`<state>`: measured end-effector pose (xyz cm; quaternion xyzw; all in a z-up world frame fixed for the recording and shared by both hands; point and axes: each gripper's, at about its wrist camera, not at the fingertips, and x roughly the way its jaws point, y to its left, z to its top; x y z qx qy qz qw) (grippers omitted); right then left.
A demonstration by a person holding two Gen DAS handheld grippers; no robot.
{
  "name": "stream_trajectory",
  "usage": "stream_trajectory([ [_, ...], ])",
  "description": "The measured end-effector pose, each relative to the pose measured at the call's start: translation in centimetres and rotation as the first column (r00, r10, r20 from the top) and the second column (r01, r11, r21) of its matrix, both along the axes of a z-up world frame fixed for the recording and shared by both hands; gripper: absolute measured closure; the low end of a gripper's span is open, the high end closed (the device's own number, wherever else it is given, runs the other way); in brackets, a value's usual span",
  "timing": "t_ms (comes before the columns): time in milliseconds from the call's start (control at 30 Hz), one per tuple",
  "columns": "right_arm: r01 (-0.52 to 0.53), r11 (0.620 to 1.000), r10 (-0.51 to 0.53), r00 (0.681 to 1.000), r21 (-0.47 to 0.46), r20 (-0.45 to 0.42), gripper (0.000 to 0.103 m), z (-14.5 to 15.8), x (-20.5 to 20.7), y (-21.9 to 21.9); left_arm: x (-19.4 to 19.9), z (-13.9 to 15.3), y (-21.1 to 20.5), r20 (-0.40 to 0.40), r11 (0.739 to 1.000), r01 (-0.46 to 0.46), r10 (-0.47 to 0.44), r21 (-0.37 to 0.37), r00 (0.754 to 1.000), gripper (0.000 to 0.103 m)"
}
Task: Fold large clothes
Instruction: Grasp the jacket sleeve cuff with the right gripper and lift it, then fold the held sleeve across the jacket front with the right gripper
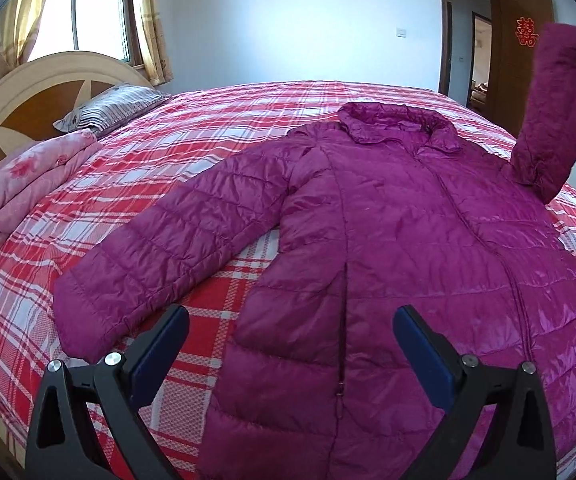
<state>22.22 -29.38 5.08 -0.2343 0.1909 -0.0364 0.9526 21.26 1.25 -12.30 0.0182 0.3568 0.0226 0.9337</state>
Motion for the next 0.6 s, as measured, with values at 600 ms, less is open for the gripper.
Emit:
stream_trajectory([
  [600,-0.252,0.966,0.258,0.921,0.059,-0.293,0.081,-13.0,5.9,14.2,2.3,-1.6,3.9,-0.045,0.996,-0.082,0.083,0.036,0.996,0.001],
])
